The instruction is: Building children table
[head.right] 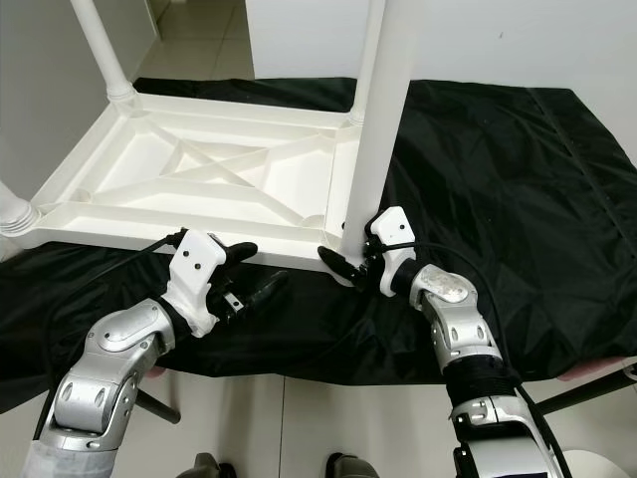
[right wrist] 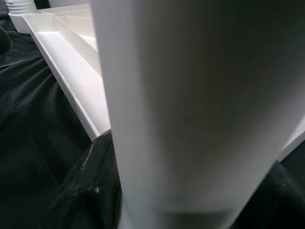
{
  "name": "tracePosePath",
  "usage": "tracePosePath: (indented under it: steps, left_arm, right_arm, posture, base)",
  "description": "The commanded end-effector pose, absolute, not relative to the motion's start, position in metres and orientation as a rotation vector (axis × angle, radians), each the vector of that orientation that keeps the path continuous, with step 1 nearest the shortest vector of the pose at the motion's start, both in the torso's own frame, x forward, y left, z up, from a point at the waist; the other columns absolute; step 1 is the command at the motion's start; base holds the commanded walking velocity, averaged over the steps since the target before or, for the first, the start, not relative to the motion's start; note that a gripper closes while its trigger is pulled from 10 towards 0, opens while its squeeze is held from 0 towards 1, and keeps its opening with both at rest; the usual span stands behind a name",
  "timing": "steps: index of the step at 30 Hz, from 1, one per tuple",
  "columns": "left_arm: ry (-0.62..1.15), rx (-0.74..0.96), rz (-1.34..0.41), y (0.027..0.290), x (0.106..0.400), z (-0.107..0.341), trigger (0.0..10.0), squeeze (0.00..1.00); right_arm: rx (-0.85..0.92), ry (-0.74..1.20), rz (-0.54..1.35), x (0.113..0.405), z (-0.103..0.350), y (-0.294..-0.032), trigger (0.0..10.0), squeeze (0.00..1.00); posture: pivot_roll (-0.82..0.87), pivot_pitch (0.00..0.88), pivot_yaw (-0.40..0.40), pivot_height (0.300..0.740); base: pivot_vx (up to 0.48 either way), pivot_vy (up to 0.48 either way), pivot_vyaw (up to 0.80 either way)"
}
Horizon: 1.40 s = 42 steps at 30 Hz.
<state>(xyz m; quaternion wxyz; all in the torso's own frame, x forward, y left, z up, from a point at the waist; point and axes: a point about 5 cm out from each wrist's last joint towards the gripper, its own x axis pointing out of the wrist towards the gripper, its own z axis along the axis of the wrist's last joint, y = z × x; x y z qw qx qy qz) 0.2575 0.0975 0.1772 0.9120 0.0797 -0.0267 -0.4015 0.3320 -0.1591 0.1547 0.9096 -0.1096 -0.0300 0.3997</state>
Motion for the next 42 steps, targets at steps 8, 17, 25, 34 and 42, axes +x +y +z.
tracePosePath:
  steps: [8,17,25,34,42]
  left_arm:
    - [-0.036,0.165,-0.773,0.101,0.259,0.172,10.0,0.0]
    - [-0.028,0.164,-0.78,0.1,0.258,0.171,10.0,0.0]
    - [-0.018,0.155,-0.78,0.1,0.256,0.169,10.0,0.0]
    - [-0.014,0.146,-0.772,0.099,0.254,0.168,10.0,0.0]
    - [-0.019,0.143,-0.773,0.097,0.254,0.167,10.0,0.0]
  right_arm:
    - [-0.238,-0.012,0.876,0.329,0.139,-0.159,9.1,0.0]
    - [-0.201,-0.009,0.686,0.332,0.137,-0.162,10.0,0.0]
    - [-0.124,-0.037,0.487,0.324,0.139,-0.148,10.0,0.0]
    - [-0.038,-0.008,0.129,0.314,0.13,-0.137,10.0,0.0]
    - [0.001,0.009,-0.018,0.31,0.133,-0.117,10.0,0.0]
  posture:
    - [-0.02,0.079,0.035,0.74]
    - [-0.03,0.099,0.041,0.74]
    - [-0.03,0.116,0.034,0.74]
    - [-0.03,0.118,0.022,0.74]
    - [-0.02,0.103,0.001,0.74]
  base:
    - [0.0,0.0,0.0]
    - [0.0,0.0,0.0]
    - [0.0,0.0,0.0]
    - [0.0,0.0,0.0]
    - [0.0,0.0,0.0]
